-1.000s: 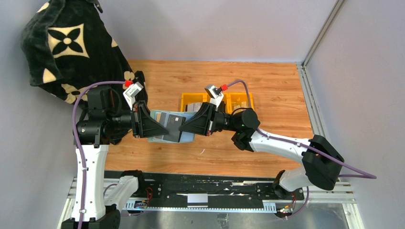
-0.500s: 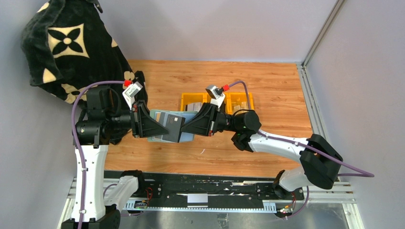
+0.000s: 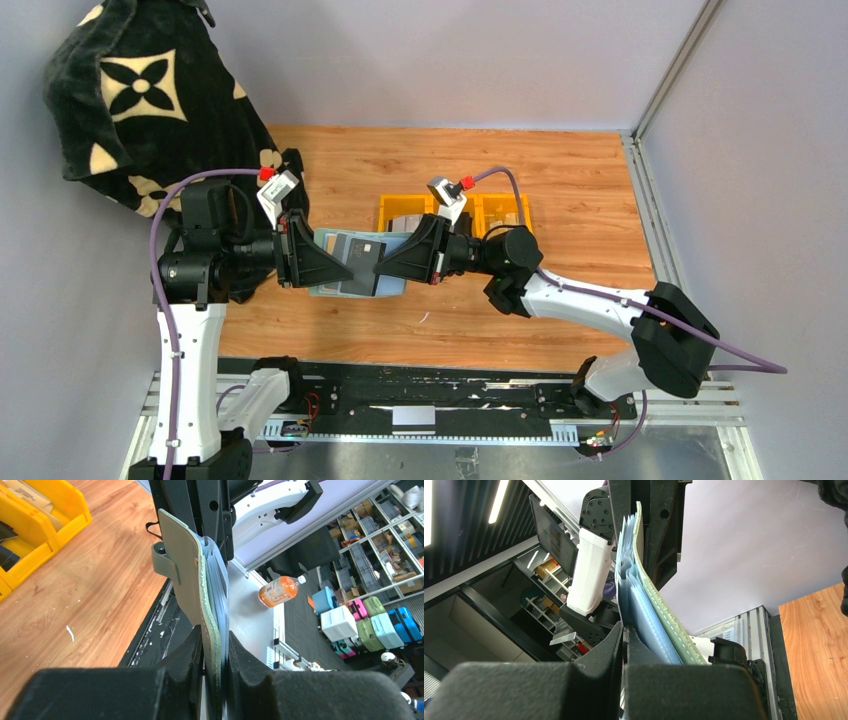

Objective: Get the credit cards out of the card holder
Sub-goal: Remove the credit card from the card holder.

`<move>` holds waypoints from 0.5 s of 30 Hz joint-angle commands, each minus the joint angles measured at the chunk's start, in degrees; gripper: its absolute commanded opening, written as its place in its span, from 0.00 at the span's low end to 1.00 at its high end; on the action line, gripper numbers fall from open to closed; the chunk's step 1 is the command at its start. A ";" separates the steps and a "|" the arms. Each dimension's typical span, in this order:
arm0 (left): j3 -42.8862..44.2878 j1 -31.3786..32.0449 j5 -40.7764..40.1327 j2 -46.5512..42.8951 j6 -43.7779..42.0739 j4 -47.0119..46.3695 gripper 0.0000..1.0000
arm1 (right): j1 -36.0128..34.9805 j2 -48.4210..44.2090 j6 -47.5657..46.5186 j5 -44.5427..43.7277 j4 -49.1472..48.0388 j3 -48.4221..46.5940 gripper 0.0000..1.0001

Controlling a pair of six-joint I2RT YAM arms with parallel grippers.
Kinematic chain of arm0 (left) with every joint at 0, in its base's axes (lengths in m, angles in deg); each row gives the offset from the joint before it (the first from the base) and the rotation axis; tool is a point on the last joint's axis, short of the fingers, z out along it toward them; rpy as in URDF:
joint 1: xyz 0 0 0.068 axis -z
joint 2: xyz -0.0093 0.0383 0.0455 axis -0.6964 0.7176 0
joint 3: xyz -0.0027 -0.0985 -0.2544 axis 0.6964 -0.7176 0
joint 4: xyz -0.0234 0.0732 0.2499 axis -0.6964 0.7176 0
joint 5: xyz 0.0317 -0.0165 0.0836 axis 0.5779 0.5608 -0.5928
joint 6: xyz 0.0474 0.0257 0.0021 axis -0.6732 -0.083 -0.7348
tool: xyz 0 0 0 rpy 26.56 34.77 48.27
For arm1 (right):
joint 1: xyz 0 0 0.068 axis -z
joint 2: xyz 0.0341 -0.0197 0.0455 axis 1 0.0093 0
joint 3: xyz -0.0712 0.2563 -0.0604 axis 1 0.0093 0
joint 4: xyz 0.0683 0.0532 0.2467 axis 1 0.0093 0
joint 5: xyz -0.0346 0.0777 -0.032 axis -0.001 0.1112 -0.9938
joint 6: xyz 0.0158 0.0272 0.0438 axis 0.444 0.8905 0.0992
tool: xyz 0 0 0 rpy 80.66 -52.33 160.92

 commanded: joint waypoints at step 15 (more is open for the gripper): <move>2.77 0.12 1.07 0.17 1.82 0.14 0.00 | 2.70 -2.85 3.66 0.39 -9.49 5.73 0.00</move>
